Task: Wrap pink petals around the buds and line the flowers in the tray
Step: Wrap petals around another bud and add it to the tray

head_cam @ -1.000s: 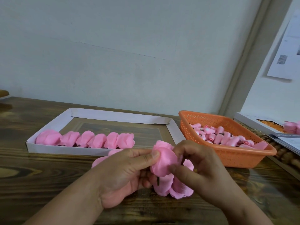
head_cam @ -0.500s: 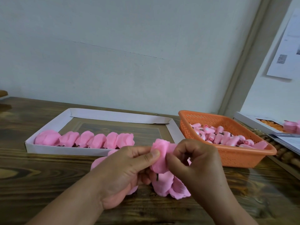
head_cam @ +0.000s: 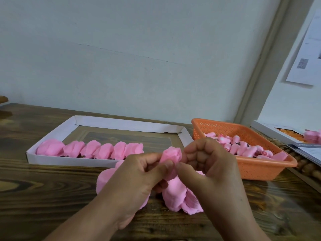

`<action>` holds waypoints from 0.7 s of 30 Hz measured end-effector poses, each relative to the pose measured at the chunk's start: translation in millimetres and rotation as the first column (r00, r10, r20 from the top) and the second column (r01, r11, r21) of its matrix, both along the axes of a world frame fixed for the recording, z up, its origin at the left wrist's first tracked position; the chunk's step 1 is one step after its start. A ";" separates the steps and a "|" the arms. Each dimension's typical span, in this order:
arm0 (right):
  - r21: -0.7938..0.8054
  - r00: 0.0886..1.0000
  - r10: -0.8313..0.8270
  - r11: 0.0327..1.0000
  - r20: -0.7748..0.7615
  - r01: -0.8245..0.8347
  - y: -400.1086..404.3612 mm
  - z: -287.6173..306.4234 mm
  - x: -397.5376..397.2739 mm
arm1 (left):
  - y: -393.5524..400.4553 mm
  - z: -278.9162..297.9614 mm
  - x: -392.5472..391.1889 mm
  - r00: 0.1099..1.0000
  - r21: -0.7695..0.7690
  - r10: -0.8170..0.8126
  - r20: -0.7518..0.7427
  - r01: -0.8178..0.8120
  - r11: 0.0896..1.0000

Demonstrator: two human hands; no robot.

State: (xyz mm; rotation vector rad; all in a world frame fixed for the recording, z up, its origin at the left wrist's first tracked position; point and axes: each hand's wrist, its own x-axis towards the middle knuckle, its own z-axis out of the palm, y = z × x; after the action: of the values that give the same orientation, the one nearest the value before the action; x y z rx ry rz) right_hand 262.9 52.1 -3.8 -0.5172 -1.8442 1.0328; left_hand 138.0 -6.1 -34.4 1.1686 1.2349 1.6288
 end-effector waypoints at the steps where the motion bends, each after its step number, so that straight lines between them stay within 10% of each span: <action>1: 0.007 1.000 -0.022 1.000 0.016 0.022 -1.0 -1.0 -1.1 | -0.7 0.5 1.5 0.999 0.014 0.022 -0.027 -0.022 1.000; 13: -0.332 0.952 0.167 0.940 0.256 -0.075 32.3 9.0 -0.7 | -2.9 -0.8 5.7 0.868 0.152 0.274 -0.414 -0.231 0.961; 21: -0.155 0.897 0.206 0.975 0.390 -0.157 37.5 14.0 1.9 | -3.5 -1.0 3.4 0.868 0.089 0.219 -0.446 -0.201 0.976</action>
State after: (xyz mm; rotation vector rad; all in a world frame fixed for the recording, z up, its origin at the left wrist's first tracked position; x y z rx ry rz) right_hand 264.8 89.6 10.2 -0.6798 -2.2393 1.2379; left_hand 141.5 -9.6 -35.4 1.5458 1.6804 1.5886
